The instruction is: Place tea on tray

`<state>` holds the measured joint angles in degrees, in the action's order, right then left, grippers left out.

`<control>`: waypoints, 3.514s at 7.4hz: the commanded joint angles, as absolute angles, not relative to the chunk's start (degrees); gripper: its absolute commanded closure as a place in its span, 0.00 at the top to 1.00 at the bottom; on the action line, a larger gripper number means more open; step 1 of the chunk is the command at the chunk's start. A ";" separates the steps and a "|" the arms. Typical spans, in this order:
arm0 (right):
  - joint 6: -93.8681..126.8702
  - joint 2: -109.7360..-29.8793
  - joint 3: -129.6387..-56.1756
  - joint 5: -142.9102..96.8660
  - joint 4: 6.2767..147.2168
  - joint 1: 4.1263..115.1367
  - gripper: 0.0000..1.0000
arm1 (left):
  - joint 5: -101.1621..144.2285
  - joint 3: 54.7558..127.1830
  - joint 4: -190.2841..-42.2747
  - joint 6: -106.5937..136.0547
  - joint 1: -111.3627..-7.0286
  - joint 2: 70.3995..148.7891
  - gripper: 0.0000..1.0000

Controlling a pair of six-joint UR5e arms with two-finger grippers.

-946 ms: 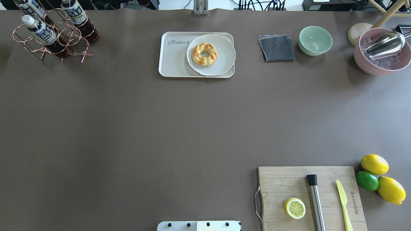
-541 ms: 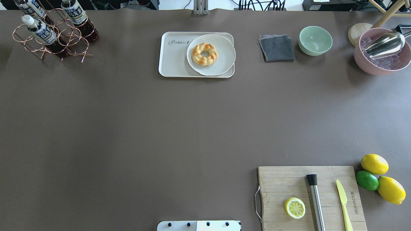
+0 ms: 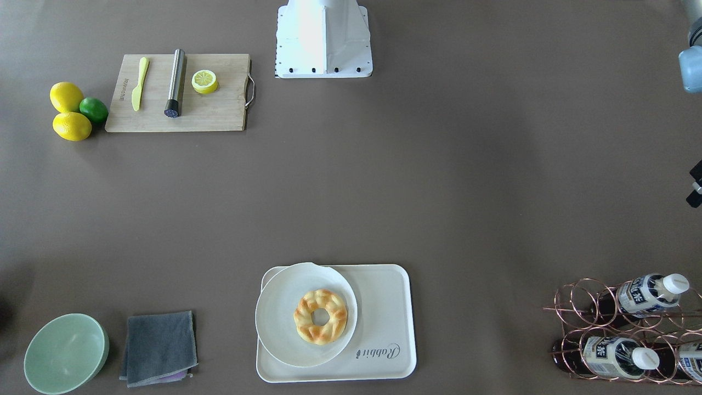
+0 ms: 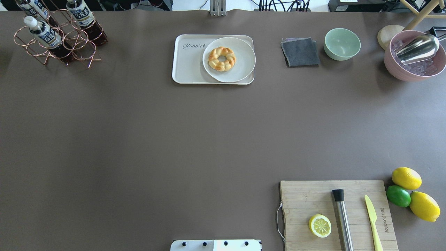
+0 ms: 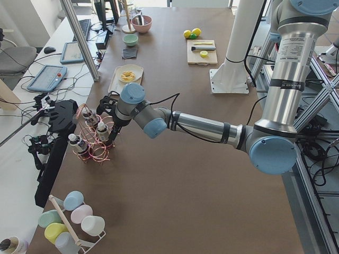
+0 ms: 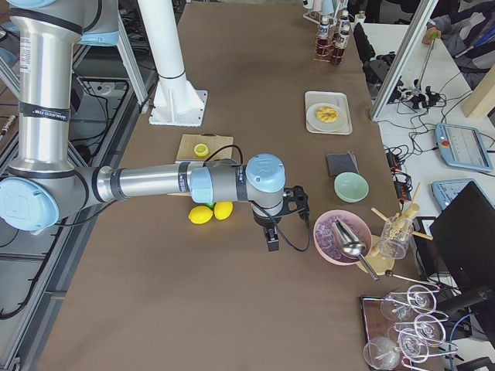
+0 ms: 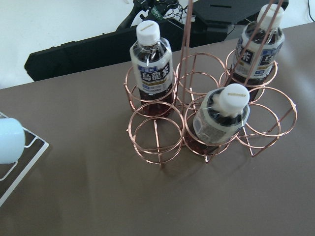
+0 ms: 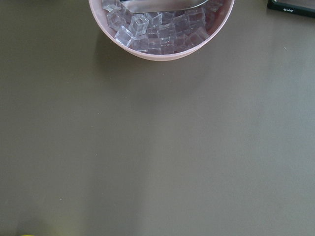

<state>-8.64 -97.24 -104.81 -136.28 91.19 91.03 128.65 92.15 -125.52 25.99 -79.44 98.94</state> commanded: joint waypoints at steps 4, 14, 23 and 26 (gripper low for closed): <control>-6.60 -97.38 -104.41 -137.81 91.06 90.88 1.00 | 115.81 86.93 -134.12 38.14 -74.29 104.24 0.97; -6.07 -97.47 -104.77 -136.93 89.38 90.26 1.00 | 110.04 74.09 -141.86 43.84 -68.73 111.01 0.47; -5.01 -97.82 -105.21 -137.37 89.38 89.91 1.00 | 118.11 77.42 -134.76 40.46 -76.80 113.91 0.00; -5.01 -97.82 -105.12 -137.29 89.38 89.56 1.00 | 121.46 85.49 -126.76 38.67 -79.28 112.60 0.00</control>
